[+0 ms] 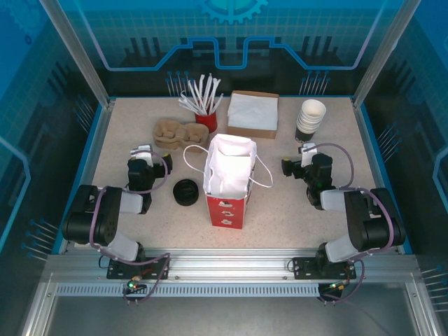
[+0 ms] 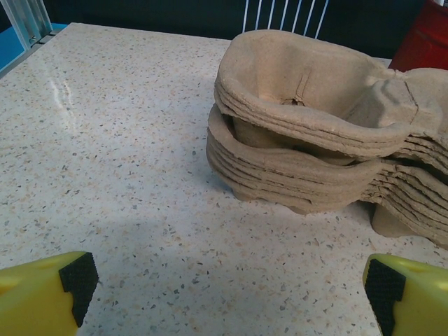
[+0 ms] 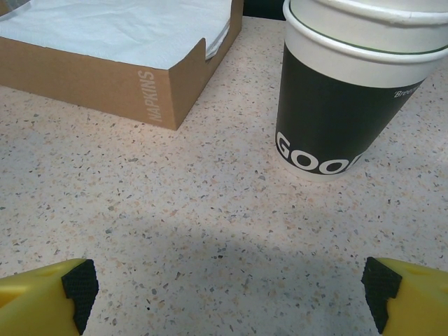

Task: Pack the takeout coffee

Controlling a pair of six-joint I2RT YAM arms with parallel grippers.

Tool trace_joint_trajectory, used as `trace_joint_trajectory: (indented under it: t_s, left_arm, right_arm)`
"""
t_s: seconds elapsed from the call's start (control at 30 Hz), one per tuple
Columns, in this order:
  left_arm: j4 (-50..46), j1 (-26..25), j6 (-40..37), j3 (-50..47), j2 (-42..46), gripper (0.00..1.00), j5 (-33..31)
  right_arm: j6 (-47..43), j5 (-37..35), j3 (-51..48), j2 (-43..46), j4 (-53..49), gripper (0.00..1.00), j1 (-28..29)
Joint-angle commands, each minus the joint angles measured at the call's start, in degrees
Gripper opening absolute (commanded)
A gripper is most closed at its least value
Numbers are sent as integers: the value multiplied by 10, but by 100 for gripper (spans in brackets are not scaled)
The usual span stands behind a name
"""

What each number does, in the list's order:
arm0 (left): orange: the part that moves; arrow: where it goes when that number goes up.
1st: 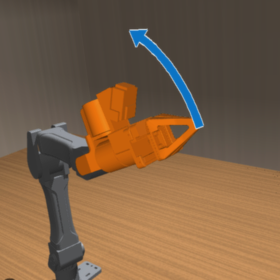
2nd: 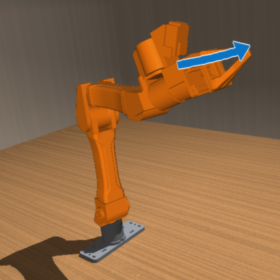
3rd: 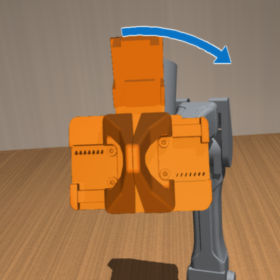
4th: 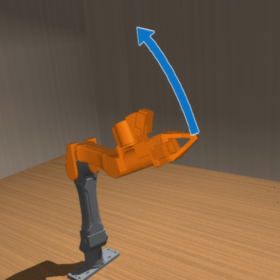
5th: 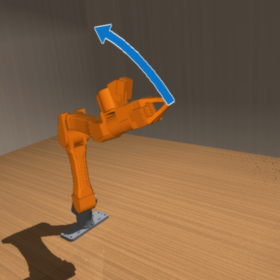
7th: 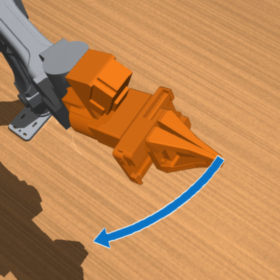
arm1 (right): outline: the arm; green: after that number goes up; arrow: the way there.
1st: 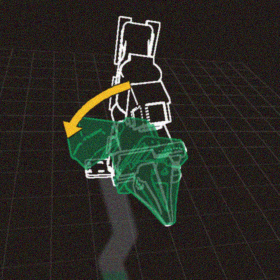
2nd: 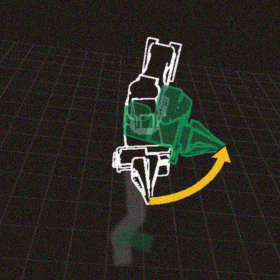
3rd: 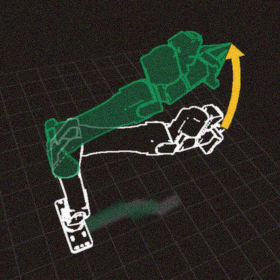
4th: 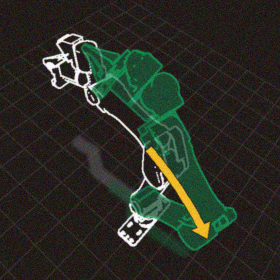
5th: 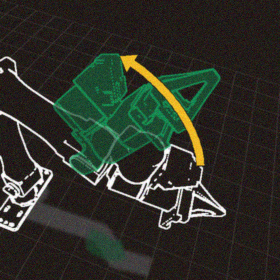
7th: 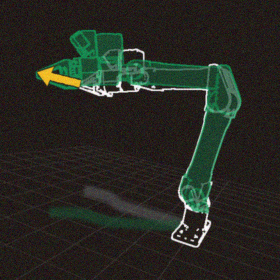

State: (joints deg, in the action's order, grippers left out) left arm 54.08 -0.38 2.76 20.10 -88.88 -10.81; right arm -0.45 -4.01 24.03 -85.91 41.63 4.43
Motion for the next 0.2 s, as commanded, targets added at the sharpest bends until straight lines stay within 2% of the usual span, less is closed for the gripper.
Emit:
trace_joint_trajectory:
  t_s: [0.0, 0.17]
  left_arm:
    - [-3, -2, -12, 10, 1, 99, 4]
    - [-1, -2, -12, 9, 1, 99, 4]
  right_arm:
    - [-1, 6, 6, -3, 17, 100, -9]
    - [-2, 6, 6, -3, 17, 100, -8]
